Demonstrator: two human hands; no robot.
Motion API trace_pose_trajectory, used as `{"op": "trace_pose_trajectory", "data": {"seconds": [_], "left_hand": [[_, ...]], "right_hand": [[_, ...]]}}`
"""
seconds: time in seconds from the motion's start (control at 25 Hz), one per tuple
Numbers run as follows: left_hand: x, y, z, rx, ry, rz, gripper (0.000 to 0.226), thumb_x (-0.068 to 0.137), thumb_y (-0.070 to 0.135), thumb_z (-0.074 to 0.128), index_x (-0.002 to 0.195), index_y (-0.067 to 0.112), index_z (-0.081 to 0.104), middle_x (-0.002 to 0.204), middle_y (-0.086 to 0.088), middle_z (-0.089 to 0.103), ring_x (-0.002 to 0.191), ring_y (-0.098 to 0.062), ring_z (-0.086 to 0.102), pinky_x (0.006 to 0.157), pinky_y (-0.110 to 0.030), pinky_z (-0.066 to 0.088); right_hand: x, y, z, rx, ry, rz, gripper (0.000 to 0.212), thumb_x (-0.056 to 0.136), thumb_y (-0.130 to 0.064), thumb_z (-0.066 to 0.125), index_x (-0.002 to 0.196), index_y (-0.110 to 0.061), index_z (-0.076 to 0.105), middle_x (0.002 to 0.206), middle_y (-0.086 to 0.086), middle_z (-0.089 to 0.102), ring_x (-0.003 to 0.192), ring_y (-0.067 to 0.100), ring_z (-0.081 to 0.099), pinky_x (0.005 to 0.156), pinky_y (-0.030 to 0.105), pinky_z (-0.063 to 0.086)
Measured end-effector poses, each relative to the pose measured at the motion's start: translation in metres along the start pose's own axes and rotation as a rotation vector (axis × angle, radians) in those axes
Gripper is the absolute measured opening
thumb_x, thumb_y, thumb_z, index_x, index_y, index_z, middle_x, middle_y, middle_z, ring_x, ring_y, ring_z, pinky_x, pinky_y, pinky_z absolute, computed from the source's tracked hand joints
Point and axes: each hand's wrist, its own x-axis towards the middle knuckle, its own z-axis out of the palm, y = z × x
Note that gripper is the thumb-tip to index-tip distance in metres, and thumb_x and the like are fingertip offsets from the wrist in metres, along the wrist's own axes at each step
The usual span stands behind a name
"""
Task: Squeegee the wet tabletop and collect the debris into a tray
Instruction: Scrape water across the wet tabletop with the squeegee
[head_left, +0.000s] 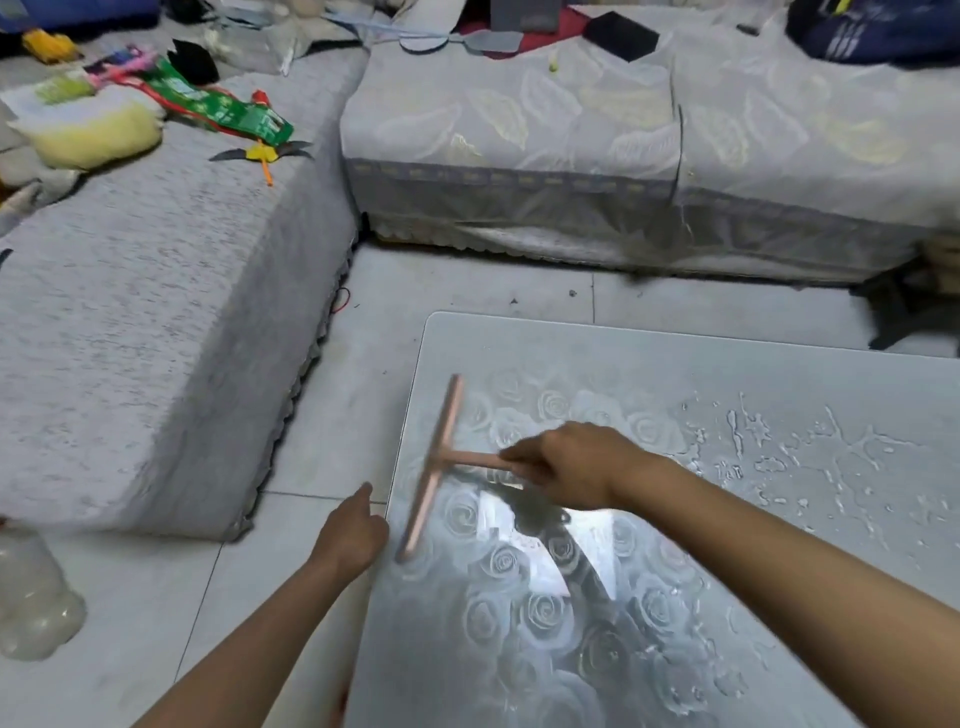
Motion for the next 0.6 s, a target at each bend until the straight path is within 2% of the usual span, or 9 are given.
{"op": "trace_pose_trajectory", "data": {"seconds": [0.08,0.12,0.2,0.28,0.4,0.48,0.6], "left_hand": [[0.019,0.006,-0.005,-0.015,-0.038,0.050,0.054,0.092,0.003,0.042,0.145,0.005,0.034,0.150,-0.012,0.037,0.133,-0.025,0.041,0.104,-0.027,0.033],[0.025,0.010,-0.007,-0.044,-0.066,0.064,0.049,0.092,0.002,0.044,0.141,0.004,0.041,0.144,-0.013,0.045,0.120,-0.023,0.049,0.095,-0.026,0.037],[0.038,0.018,-0.015,-0.083,-0.130,0.091,0.047,0.090,0.000,0.047,0.137,0.006,0.047,0.135,-0.012,0.054,0.101,-0.020,0.053,0.083,-0.024,0.040],[0.051,0.027,-0.022,-0.077,-0.175,0.112,0.050,0.089,0.000,0.048,0.138,0.007,0.046,0.134,-0.013,0.054,0.105,-0.023,0.056,0.084,-0.024,0.041],[0.071,0.044,-0.031,-0.050,-0.166,0.166,0.052,0.089,0.004,0.048,0.140,0.012,0.044,0.128,-0.012,0.058,0.106,-0.028,0.058,0.079,-0.025,0.041],[0.083,0.053,-0.036,0.012,-0.168,0.264,0.052,0.087,0.002,0.044,0.136,0.015,0.045,0.129,-0.009,0.056,0.112,-0.028,0.056,0.086,-0.025,0.042],[0.099,0.064,-0.047,0.085,-0.215,0.433,0.047,0.082,0.000,0.042,0.124,0.020,0.049,0.125,-0.001,0.053,0.110,-0.022,0.054,0.094,-0.039,0.048]], "right_hand": [[-0.025,0.023,-0.020,-0.033,-0.026,0.146,0.034,0.096,-0.043,0.039,0.128,-0.046,0.049,0.119,-0.006,0.064,0.105,0.023,0.059,0.076,0.033,0.046],[-0.035,0.029,-0.032,-0.067,-0.041,0.224,0.033,0.097,-0.043,0.038,0.128,-0.048,0.048,0.117,-0.006,0.065,0.104,0.023,0.060,0.078,0.034,0.048],[-0.034,0.022,-0.053,-0.138,-0.017,0.293,0.034,0.097,-0.044,0.036,0.128,-0.050,0.046,0.114,-0.003,0.066,0.103,0.025,0.061,0.077,0.035,0.048],[-0.002,-0.003,-0.064,-0.147,0.024,0.231,0.034,0.096,-0.043,0.038,0.129,-0.049,0.046,0.113,-0.001,0.065,0.102,0.027,0.061,0.076,0.034,0.047],[0.059,-0.037,-0.063,-0.130,-0.012,0.134,0.036,0.095,-0.043,0.044,0.130,-0.047,0.048,0.118,0.002,0.062,0.108,0.029,0.059,0.078,0.035,0.044],[0.069,-0.025,-0.060,-0.072,-0.027,0.179,0.037,0.094,-0.046,0.045,0.131,-0.049,0.047,0.123,-0.003,0.062,0.112,0.026,0.057,0.082,0.034,0.044],[0.027,0.014,-0.059,0.032,-0.098,0.319,0.037,0.097,-0.041,0.042,0.133,-0.051,0.043,0.128,-0.012,0.060,0.116,0.019,0.055,0.090,0.033,0.047]]}}
